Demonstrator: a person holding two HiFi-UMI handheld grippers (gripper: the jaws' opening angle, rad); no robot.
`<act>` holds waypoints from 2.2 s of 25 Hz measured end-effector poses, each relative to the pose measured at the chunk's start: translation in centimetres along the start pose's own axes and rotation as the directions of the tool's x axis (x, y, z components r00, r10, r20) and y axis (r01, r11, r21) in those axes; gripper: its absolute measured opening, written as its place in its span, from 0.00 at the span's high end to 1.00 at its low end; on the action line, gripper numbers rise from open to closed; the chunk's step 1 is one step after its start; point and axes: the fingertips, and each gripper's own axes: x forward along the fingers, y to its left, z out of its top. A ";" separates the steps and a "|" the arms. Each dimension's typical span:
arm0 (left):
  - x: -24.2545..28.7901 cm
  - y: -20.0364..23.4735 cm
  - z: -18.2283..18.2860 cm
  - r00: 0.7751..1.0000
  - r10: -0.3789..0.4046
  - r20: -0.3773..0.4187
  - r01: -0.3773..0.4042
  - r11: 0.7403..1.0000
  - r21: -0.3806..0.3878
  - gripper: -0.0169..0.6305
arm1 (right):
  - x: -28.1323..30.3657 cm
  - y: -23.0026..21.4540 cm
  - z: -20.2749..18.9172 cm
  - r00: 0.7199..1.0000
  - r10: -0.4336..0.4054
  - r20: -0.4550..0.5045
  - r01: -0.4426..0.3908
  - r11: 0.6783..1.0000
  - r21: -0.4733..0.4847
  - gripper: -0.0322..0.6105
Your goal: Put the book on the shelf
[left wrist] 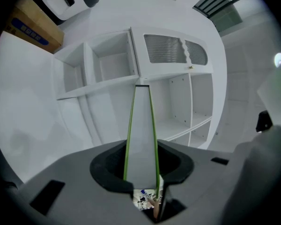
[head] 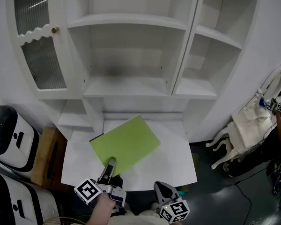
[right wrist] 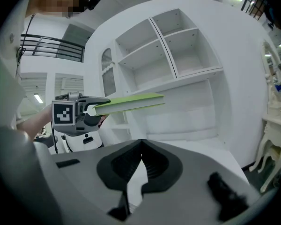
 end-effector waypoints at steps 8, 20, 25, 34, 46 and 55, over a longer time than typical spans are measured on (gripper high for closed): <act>3.4 -3.1 -0.7 1.000 -0.016 0.012 0.016 1.000 -0.018 0.76 | -0.5 -1.6 -0.6 1.000 0.005 -0.007 -0.005 1.000 0.029 0.93; 6.6 -6.7 0.9 0.995 -0.044 0.089 0.052 0.995 -0.088 0.76 | -1.4 -3.4 -0.9 1.000 -0.014 -0.003 0.014 0.999 0.049 0.93; 7.8 -7.2 1.9 0.993 -0.041 0.110 0.053 0.992 -0.110 0.76 | -1.7 -3.3 -1.1 1.000 -0.018 -0.001 0.018 0.999 0.050 0.93; 10.7 -7.3 3.8 0.986 -0.022 0.162 0.038 0.994 -0.098 0.76 | -2.4 -3.6 -1.7 0.999 -0.037 -0.007 0.037 0.997 0.061 0.93; 14.4 -6.1 4.7 0.979 0.051 0.196 -0.032 0.995 -0.098 0.76 | -3.3 -3.5 -2.1 0.998 -0.060 -0.014 0.060 0.995 0.076 0.93; 17.3 -5.3 5.4 0.975 0.067 0.212 -0.037 0.989 -0.143 0.76 | -3.9 -3.9 -2.7 0.997 -0.077 -0.020 0.079 0.992 0.094 0.93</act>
